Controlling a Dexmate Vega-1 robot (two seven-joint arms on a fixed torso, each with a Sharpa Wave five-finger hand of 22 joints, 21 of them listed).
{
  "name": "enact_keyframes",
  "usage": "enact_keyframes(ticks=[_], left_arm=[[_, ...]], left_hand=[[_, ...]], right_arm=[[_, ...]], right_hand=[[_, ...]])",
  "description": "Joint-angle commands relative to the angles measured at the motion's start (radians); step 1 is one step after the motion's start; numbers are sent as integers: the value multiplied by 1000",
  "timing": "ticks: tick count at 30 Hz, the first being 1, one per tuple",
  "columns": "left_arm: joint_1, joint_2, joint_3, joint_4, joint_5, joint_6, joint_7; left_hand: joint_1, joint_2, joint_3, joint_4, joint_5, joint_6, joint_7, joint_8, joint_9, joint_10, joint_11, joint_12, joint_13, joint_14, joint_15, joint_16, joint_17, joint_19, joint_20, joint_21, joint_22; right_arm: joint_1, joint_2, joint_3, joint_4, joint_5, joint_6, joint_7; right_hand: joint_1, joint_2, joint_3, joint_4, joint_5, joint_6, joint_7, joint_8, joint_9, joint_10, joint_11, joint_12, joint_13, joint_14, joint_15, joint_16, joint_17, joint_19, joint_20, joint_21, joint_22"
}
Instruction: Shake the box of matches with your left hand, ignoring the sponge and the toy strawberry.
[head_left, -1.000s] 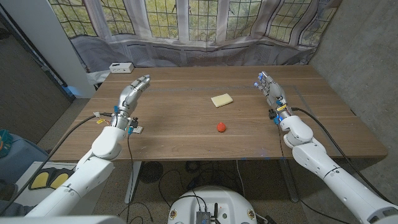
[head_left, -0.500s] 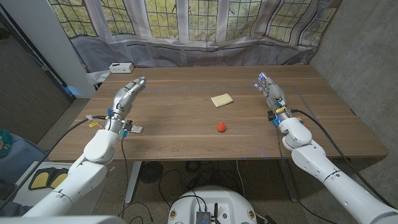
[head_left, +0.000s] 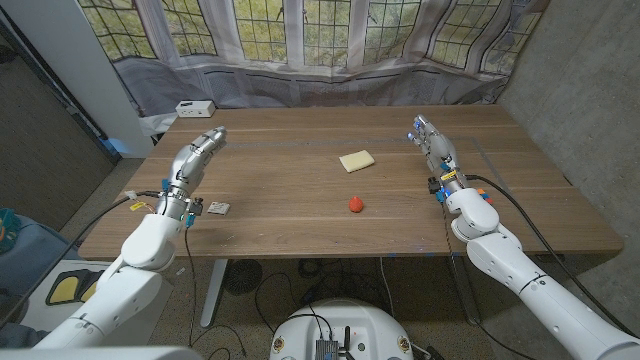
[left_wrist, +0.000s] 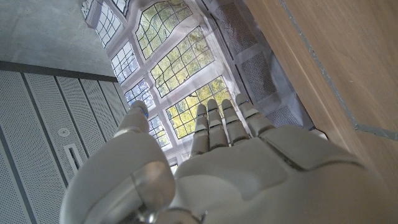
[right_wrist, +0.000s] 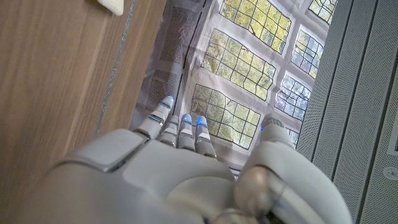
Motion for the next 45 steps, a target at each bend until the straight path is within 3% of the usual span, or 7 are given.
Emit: enact_keyframes(ticks=[1, 23, 33, 45], left_arm=[[63, 4, -55, -7, -9, -13, -9], [141, -4, -144, -9, -1, -46, -31], [140, -35, -163, 58, 20, -129, -51], [210, -40, -239, 56, 40, -138, -31]], left_hand=[[2, -11, 4, -1, -2, 11, 0, 0, 2, 9, 1, -2, 2, 12, -2, -3, 3, 13, 3, -4, 2], [7, -17, 7, 3, -4, 20, 1, -3, 3, 22, 1, -3, 3, 27, 2, -1, 4, 29, 7, -2, 2], [-4, -38, -4, 8, -9, 33, -1, -2, 3, 33, 2, -3, 3, 50, 1, 4, 5, 56, 15, 4, 2], [-17, -57, -14, 12, -10, 36, 1, -4, 3, 34, 3, -6, 4, 51, 3, 1, 6, 59, 16, 2, 2]], right_arm=[[-5, 2, -2, -11, -9, -2, -9], [-10, 18, -7, -20, -39, -1, -45], [-27, 1, -9, -74, -72, -26, -71], [-38, -3, -13, -117, -94, -51, -92]], right_hand=[[5, -11, 3, 3, -1, 9, 0, 2, 1, 9, 4, 3, 3, 8, 7, 4, 1, 8, 6, 10, 2], [8, -11, 3, 4, -1, 10, 0, 3, 2, 11, 5, 3, 3, 8, 6, 4, 2, 9, 7, 10, 2], [9, -11, 4, 4, -1, 11, 1, 3, 2, 12, 5, 3, 3, 9, 8, 4, 2, 9, 9, 10, 2], [9, -11, 4, 4, -1, 12, 0, 3, 2, 12, 3, 3, 3, 9, 7, 4, 2, 9, 6, 9, 2]])
